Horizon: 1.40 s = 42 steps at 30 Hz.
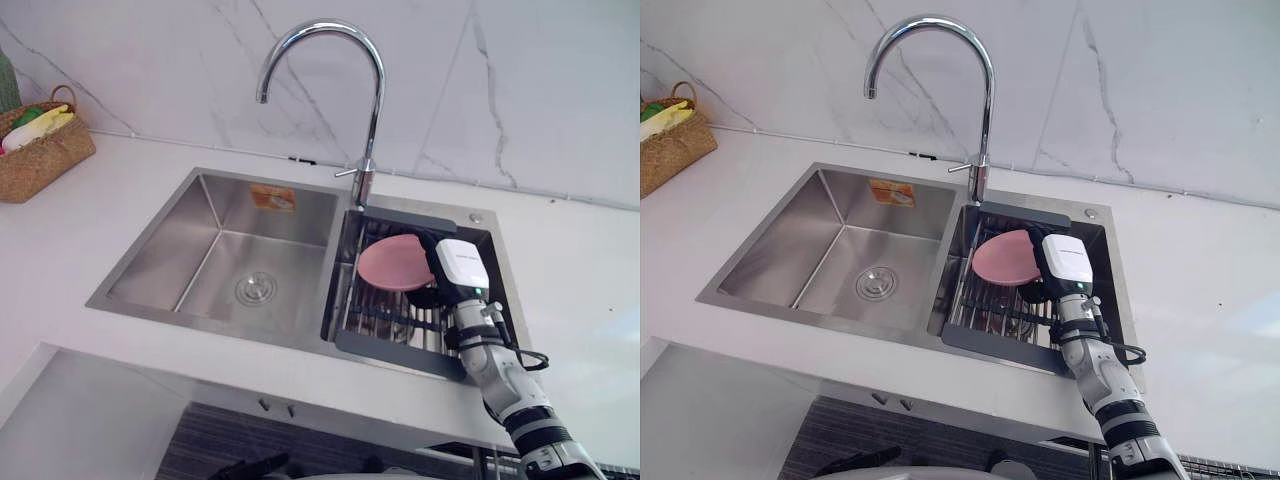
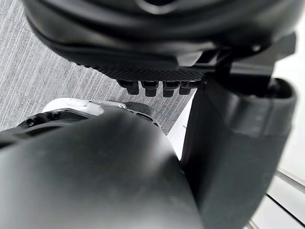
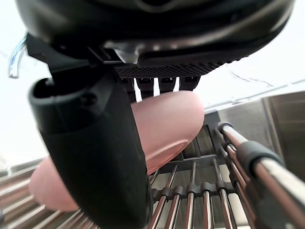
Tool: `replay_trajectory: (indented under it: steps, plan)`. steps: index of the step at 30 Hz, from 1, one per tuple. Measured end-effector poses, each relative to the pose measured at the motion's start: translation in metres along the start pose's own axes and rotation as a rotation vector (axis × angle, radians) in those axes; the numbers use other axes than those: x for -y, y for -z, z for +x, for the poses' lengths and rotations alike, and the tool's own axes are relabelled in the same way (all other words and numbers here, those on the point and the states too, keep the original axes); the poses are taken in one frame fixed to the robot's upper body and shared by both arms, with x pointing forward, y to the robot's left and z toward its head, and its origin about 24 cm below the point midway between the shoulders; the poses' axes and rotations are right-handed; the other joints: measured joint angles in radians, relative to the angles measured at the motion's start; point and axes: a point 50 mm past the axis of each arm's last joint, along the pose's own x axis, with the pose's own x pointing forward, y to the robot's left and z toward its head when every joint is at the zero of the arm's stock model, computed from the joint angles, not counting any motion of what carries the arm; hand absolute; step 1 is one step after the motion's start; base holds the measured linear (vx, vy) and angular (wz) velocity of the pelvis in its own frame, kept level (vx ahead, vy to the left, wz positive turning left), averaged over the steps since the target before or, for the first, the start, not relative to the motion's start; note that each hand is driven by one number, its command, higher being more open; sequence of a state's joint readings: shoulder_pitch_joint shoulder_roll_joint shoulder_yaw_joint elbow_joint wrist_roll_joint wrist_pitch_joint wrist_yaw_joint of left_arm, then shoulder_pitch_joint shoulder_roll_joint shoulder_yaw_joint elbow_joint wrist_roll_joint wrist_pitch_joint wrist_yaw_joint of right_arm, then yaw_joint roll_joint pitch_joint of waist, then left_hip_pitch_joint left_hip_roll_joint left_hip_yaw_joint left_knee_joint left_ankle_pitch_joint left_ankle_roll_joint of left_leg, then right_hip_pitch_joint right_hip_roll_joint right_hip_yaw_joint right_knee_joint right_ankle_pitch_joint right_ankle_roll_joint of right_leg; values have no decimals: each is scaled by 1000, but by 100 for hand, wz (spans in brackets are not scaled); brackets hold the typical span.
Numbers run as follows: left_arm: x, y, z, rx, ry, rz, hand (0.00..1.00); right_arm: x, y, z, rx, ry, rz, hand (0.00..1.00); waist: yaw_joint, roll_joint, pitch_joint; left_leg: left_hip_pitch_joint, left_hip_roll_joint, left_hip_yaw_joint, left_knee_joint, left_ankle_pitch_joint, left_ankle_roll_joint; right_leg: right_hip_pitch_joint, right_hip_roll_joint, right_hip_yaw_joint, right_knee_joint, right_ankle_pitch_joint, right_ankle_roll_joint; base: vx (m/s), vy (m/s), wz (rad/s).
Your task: Walk over to the sink, pick up the cup, carry it to the dishwasher, place the cup inside the dishwasher, then close the dishwasher door
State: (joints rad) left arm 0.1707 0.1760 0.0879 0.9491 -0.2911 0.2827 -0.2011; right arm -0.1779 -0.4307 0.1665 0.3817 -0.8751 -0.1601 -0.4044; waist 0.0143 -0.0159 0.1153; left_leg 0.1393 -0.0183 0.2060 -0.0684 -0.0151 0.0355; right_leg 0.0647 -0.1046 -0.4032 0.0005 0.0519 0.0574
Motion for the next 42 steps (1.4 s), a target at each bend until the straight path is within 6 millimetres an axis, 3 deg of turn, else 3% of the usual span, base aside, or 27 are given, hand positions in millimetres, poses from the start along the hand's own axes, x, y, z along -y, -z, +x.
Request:
replay_trajectory:
  steps: [5, 10, 20, 22, 25, 28, 30, 32, 34, 37, 42]
  plan:
    - [0, -1, 0, 5, 1, 16, 100, -1, 4, 1, 49, -29, -104, 0, 11, 0, 0, -7, 1, -7, 0, 5, -1, -4, 0, -8, -1, 1, -2, -15, 5, 5]
    - [0, -2, 0, 11, 1, 19, 100, 9, 0, 13, 100, 5, -115, 0, 17, 1, 3, -12, 2, -7, -1, 7, -1, -9, 1, -8, -2, 2, -2, 0, 0, 0]
    - [0, -4, 0, 23, 4, 21, 100, 21, 6, 13, 153, 15, -151, 0, 18, 0, 10, -13, 2, -5, -1, 6, -2, -9, 1, -3, -4, 2, -1, 0, 0, 0]
    - [0, -4, 0, 29, 4, 21, 100, 30, 2, 16, 184, 51, -158, 0, 13, 0, 16, -12, 2, -3, -1, 6, -3, -10, 1, 0, -3, 2, -1, -11, 8, -3]
    - [-1, -3, -1, 30, 1, 15, 100, 61, -9, 22, 230, 195, -58, 0, -1, 0, 19, -8, 2, 9, -1, 4, -6, -14, 2, 14, 0, 3, -2, -10, 16, -13]
    - [-2, -1, -1, 33, -1, -18, 100, 108, -12, 23, 226, 422, 158, 0, -5, 1, 20, 4, 3, 41, 1, -4, -9, -14, 5, 43, 1, 6, -1, 1, 28, -27]
    - [0, 1, 0, 30, 3, -25, 100, 140, -6, 16, 191, 608, 320, 0, -7, 1, 20, 10, 4, 53, 4, -13, -3, -14, 8, 56, 0, 7, -1, 8, 24, -23]
    - [0, 2, 0, 24, -1, -27, 100, 175, 9, -4, 130, 878, 493, 0, -15, 1, 20, 17, 5, 74, 9, -24, 1, -14, 10, 75, 0, 7, -1, 18, 31, -26]
    - [-2, 5, 0, 15, -8, -29, 100, 190, 23, -23, 79, 1047, 563, 0, -31, 1, 20, 23, 5, 88, 10, -30, 3, -14, 12, 86, 0, 7, -1, 26, 36, -24]
    - [-4, 8, 0, 4, -18, -30, 100, 195, 43, -51, -33, 1210, 589, 0, -60, 1, 20, 30, 6, 110, 15, -41, 4, -17, 14, 109, 6, 7, -1, 24, 39, -27]
    - [-5, 8, 1, -22, -29, -2, 100, 174, 74, -96, -314, 1286, 524, 0, -90, -2, 25, 27, 8, 196, 34, -61, 11, -89, 16, 174, 74, 5, -2, -33, 52, -46]
